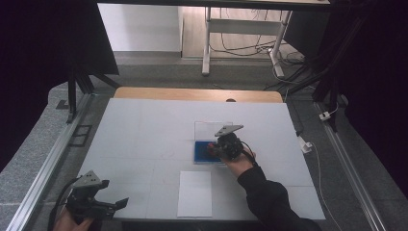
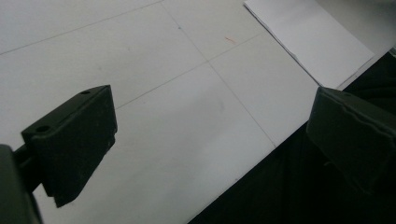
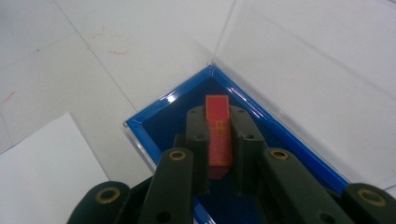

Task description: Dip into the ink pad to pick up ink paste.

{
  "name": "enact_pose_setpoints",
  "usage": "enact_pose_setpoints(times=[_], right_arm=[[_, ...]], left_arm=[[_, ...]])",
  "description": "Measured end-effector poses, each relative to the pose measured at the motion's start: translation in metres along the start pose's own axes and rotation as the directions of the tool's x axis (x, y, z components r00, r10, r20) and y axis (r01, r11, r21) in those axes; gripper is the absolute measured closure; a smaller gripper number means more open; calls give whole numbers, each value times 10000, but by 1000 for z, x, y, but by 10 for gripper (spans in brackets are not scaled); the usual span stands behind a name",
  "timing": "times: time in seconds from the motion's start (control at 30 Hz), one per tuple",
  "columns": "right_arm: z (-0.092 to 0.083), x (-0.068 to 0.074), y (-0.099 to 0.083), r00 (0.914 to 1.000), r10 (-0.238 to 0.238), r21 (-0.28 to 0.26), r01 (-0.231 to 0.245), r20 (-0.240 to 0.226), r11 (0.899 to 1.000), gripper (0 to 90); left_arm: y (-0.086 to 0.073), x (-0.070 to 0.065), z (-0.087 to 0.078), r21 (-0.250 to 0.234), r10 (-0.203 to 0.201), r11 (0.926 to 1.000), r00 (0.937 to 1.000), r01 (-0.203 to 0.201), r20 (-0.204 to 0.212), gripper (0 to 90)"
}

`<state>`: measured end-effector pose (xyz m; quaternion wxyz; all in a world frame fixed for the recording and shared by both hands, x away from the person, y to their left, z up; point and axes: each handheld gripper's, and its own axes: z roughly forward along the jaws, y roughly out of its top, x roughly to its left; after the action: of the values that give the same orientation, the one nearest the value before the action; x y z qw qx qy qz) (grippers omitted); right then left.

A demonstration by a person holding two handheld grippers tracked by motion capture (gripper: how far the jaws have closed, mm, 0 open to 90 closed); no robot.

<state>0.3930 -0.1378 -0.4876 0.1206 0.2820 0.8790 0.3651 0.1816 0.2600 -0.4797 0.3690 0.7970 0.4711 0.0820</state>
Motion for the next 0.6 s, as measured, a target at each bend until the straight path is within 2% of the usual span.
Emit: enact_pose_setpoints(times=[0.17,0.2,0.27,0.6], right_arm=[[-4,2,1,9998,-107,-61,106,-139,9999,800],[-6,3,1,9992,-316,-24,316,-252,9995,799],[-8,4,1,9988,-387,-25,386,-287,9993,800],[-20,8,3,9983,-334,-379,316,-469,9988,800]], left_arm=[[0,0,0,3,1,10000,10000,-1,-2,23],[0,0,0,0,-8,10000,10000,8,-2,24],[0,0,0,1,-11,10000,10000,11,1,23],[0,0,0,-15,-45,10000,10000,46,26,23]])
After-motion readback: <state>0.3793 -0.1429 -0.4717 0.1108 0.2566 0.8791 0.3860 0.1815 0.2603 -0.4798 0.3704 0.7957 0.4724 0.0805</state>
